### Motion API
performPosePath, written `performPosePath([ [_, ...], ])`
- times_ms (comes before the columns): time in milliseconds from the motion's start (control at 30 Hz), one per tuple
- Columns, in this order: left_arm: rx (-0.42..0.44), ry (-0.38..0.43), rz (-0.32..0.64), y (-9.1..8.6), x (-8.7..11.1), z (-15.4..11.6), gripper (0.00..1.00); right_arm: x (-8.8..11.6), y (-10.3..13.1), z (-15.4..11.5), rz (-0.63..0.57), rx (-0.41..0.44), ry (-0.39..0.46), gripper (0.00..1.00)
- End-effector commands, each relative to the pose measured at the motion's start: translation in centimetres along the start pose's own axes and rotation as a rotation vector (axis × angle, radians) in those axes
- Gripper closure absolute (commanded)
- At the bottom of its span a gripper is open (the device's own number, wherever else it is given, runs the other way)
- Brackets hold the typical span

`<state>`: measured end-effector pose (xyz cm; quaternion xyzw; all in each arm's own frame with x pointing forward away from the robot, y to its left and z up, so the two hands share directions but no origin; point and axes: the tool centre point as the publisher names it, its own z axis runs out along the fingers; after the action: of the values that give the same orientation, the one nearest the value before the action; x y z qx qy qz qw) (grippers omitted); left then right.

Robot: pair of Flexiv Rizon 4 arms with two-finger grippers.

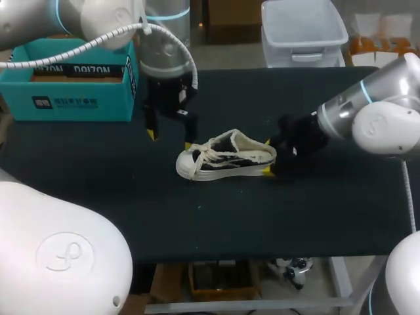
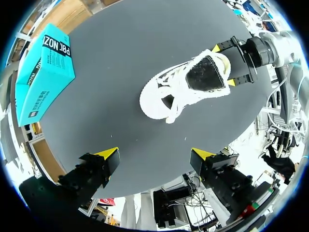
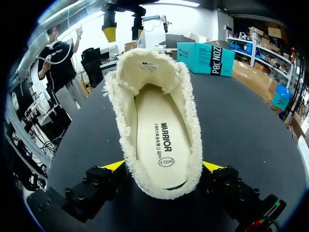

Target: Open the shoe tongue, take the insole out of the shoe, put the insole back into the shoe, and pack the shoe into the shoebox

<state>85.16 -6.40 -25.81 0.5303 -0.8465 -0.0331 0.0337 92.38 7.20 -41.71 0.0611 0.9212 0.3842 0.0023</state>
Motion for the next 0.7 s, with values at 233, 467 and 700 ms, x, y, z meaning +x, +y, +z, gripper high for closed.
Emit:
performPosePath([
  [233,0.013,0.001,-0.031,-0.5,0.4,0.4,0.00,-0.6,-0.4,1.3,-0.014,-0.031,0.032,0.00],
  [467,0.040,-0.011,-0.072,-0.8,1.0,0.5,0.00,-1.0,-0.3,1.8,-0.027,-0.048,0.043,0.00],
  [700,0.049,-0.007,-0.105,-1.1,1.5,0.6,0.00,-1.2,-0.4,1.9,-0.030,-0.058,0.048,1.00],
])
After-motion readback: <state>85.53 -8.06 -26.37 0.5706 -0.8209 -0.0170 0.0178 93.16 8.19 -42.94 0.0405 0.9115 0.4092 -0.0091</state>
